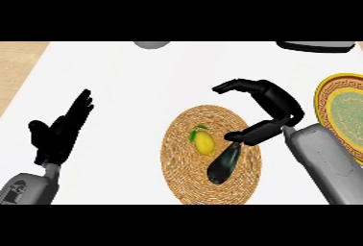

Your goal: Pick the lemon from the placemat and place it in the plate

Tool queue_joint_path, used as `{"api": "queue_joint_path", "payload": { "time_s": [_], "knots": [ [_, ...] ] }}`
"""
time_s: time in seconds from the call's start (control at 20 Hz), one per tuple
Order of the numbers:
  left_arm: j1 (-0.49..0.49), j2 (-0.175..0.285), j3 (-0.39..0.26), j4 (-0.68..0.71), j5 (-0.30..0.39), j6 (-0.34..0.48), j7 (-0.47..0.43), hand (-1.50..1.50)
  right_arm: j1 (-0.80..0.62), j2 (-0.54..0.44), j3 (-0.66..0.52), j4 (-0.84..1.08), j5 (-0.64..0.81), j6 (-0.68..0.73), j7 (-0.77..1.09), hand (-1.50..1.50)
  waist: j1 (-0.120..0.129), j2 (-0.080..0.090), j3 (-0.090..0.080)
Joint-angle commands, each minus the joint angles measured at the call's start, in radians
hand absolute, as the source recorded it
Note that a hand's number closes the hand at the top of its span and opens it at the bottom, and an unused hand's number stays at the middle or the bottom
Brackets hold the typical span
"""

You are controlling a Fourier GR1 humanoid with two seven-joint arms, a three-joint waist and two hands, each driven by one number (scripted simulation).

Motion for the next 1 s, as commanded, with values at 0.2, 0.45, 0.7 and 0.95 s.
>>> {"api": "queue_joint_path", "payload": {
  "time_s": [0.2, 0.45, 0.7, 0.95],
  "knots": [
    [-0.073, -0.045, 0.017, 0.006, -0.004, 0.066, 0.085, 0.00, -0.121, -0.020, 0.156, 0.326, 0.293, 0.141, -0.370, -1.50, -0.031, -0.012, 0.002],
    [-0.042, -0.045, 0.026, 0.035, -0.024, 0.042, 0.043, 0.00, -0.255, 0.077, 0.210, 0.532, 0.445, 0.068, -0.440, -1.50, -0.050, -0.021, 0.000],
    [-0.082, -0.063, 0.061, 0.053, -0.035, 0.058, 0.100, 0.00, -0.280, 0.116, 0.243, 0.516, 0.523, 0.077, -0.404, -1.50, -0.080, -0.032, -0.001],
    [-0.038, -0.076, 0.065, 0.058, -0.052, 0.033, 0.055, 0.00, -0.357, 0.127, 0.271, 0.619, 0.618, 0.107, -0.371, -1.50, -0.077, -0.030, -0.001]
  ]
}}
